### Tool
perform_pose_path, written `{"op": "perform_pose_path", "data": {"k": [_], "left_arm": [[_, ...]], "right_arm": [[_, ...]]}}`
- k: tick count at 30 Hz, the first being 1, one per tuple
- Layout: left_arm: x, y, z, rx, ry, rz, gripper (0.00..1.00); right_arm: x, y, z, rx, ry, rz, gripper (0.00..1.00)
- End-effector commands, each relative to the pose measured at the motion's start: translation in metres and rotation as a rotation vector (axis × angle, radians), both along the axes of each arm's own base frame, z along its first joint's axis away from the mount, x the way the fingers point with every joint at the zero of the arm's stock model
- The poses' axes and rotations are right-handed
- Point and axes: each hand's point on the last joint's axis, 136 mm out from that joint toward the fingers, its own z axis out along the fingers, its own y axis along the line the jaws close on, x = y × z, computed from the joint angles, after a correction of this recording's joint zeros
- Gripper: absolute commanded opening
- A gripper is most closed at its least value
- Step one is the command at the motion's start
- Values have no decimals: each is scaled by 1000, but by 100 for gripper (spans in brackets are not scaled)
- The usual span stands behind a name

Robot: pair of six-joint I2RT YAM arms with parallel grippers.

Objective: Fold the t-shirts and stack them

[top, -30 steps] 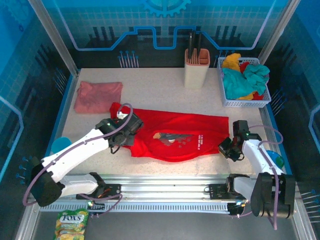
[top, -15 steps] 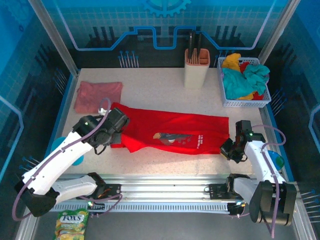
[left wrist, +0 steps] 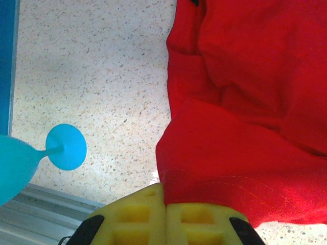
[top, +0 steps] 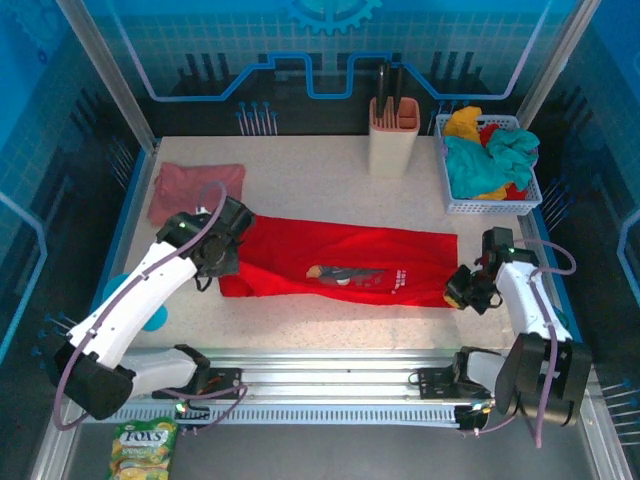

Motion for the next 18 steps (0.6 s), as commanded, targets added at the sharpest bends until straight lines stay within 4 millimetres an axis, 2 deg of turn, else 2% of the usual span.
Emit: {"op": "perform_pose_path", "data": {"k": [1,6,11,17,18], "left_arm": [[20,-6,-2,-28,-4,-38,0],[42,-7,-9,-17,10,-44,0],[60,2,-19,-8,38,-24,0],[79,7,-27,8,61,-19,0],[80,8,-28,16,73,-17,0]], "right_arm": [[19,-1,6,30,-37,36,0],[39,-7,-3,43,-19,57,0],[55,-13,-14,61,-12,53,0],[62,-11,-35,101,27,63,0],[72,-14,-29,94,4,66,0]]}}
